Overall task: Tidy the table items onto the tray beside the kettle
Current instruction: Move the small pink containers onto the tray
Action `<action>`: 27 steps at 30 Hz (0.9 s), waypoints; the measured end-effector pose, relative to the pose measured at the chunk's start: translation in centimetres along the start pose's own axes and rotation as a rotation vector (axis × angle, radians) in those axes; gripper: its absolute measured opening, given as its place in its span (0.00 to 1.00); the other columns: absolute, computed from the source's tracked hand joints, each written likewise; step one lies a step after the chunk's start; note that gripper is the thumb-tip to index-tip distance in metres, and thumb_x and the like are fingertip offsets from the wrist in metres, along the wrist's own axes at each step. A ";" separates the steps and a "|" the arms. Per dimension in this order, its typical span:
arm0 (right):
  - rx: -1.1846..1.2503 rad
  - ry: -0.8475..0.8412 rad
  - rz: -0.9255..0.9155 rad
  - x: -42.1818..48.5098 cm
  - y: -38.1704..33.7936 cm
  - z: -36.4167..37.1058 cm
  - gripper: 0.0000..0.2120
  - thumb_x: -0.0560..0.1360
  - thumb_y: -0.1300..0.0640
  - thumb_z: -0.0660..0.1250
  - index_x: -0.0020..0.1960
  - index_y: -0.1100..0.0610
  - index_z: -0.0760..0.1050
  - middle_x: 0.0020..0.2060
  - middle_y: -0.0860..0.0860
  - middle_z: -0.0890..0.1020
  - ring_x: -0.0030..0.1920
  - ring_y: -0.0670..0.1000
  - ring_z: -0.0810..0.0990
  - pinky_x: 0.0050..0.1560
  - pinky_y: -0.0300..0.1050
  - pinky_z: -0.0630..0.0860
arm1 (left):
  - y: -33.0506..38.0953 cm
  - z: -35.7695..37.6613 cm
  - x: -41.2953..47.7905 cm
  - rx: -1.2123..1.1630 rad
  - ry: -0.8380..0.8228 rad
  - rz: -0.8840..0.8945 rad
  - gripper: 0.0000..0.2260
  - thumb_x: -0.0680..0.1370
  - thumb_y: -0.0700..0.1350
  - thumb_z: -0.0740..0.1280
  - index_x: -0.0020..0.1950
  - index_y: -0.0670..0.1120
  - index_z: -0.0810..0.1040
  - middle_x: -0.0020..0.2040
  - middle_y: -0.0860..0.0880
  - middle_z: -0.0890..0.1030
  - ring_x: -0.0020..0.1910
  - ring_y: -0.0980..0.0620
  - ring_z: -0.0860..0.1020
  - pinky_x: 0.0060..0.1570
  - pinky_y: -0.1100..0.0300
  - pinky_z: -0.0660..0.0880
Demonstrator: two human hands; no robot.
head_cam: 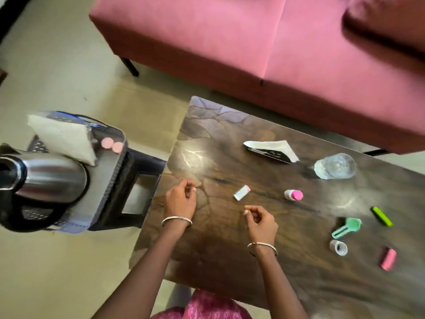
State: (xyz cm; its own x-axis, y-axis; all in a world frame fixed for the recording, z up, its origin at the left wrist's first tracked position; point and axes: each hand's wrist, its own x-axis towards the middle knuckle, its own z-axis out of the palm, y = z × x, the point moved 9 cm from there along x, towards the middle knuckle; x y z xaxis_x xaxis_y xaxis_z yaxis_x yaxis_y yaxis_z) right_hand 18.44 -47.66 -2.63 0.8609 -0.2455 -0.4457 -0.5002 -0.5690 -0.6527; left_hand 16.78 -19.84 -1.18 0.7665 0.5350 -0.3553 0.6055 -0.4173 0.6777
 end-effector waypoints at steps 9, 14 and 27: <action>-0.059 0.127 0.024 5.6 6.8 -10.8 0.07 0.72 0.65 0.72 0.49 0.58 0.83 0.35 0.52 0.84 0.34 0.48 0.80 0.42 0.36 0.72 | 4.1 13.6 -1.9 0.221 -0.218 0.028 0.11 0.73 0.47 0.72 0.53 0.44 0.81 0.50 0.45 0.82 0.51 0.45 0.79 0.51 0.59 0.70; -0.112 0.026 0.016 10.5 7.8 -11.4 0.28 0.68 0.61 0.78 0.65 0.58 0.74 0.50 0.53 0.80 0.43 0.55 0.81 0.53 0.47 0.77 | 4.7 16.9 -2.3 0.543 -0.204 0.042 0.21 0.72 0.58 0.71 0.59 0.49 0.74 0.58 0.49 0.76 0.56 0.45 0.77 0.49 0.51 0.76; -0.312 -0.099 -0.178 15.1 6.0 -8.1 0.19 0.69 0.55 0.76 0.58 0.55 0.78 0.54 0.53 0.82 0.55 0.54 0.80 0.52 0.43 0.71 | 4.9 16.8 -3.4 0.324 -0.006 0.034 0.10 0.74 0.50 0.71 0.49 0.47 0.74 0.46 0.48 0.81 0.44 0.43 0.80 0.38 0.55 0.71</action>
State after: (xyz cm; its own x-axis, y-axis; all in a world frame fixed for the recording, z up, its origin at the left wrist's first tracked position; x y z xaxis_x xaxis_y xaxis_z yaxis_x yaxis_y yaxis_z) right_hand 29.17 -61.17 -8.28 0.9110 -0.0529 -0.4091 -0.2779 -0.8116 -0.5139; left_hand 20.74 -36.09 -7.47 0.7879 0.5130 -0.3407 0.6157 -0.6473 0.4494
